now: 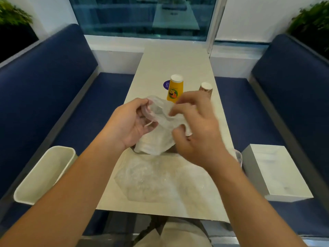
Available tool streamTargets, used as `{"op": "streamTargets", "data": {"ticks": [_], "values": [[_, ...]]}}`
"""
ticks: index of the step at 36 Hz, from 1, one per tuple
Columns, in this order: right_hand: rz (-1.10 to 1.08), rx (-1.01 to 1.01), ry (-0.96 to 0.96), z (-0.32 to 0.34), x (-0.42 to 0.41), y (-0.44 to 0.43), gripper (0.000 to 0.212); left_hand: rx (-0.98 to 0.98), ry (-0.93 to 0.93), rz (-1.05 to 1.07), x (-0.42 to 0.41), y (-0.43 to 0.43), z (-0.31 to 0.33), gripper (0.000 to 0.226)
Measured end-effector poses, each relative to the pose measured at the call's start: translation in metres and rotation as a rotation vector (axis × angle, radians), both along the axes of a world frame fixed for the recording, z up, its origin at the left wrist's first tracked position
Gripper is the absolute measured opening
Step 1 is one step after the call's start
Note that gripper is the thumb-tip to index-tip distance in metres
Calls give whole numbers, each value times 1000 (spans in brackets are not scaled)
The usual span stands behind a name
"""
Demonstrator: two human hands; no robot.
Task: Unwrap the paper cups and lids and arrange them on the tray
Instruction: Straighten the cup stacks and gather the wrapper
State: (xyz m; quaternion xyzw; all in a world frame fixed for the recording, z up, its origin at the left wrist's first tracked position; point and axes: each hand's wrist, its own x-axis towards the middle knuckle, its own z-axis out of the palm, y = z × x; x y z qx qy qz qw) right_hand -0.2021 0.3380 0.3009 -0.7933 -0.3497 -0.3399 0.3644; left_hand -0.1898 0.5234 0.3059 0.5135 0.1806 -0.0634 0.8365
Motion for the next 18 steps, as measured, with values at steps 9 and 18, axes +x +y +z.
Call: {"op": "streamTargets", "data": {"ticks": [9, 18], "values": [[57, -435, 832, -32, 46, 37, 24, 333, -152, -55, -1, -5, 9, 17], [-54, -1043, 996, -24, 42, 58, 51, 428, -281, -155, -3, -1, 28, 23]]}}
